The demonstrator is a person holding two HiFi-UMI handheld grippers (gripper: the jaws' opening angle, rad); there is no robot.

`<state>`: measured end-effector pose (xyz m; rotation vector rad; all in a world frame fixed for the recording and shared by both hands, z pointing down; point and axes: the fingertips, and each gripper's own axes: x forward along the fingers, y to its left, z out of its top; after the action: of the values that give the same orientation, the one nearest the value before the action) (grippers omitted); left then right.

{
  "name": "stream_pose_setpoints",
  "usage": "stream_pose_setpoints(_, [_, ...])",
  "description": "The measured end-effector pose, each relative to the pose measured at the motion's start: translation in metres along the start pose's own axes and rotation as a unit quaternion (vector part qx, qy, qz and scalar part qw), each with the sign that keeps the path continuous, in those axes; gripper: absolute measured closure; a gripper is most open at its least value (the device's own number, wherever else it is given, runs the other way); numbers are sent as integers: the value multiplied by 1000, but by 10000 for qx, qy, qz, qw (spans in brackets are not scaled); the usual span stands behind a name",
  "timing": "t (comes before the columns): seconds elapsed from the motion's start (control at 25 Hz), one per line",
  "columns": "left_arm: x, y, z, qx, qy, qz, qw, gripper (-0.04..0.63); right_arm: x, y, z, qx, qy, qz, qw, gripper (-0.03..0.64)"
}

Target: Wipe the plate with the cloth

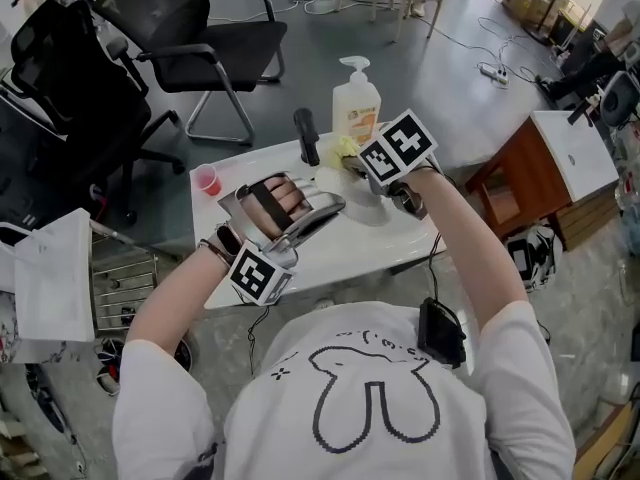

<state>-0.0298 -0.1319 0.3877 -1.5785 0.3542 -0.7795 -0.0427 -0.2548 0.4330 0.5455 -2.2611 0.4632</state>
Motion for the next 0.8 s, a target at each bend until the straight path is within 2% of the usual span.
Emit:
stream_pose_setpoints(0.16, [-3, 6, -6, -48, 94, 90, 9999, 572, -5, -18, -19, 330, 50, -107, 9994, 569])
stream_pose_setpoints(0.4, [4, 4, -16, -347, 256, 74, 9990, 571, -20, -28, -45, 633, -54, -214, 9977, 569])
stream_pose_setpoints(0.64, [17, 2, -33, -1052, 479, 95, 9933, 571, -44, -28, -58, 819, -309, -324, 9956, 569])
stream_pose_setpoints(0.8, [25, -6, -40, -1772, 633, 22, 9821, 571, -67, -19, -64, 954, -700, -222, 9927, 569])
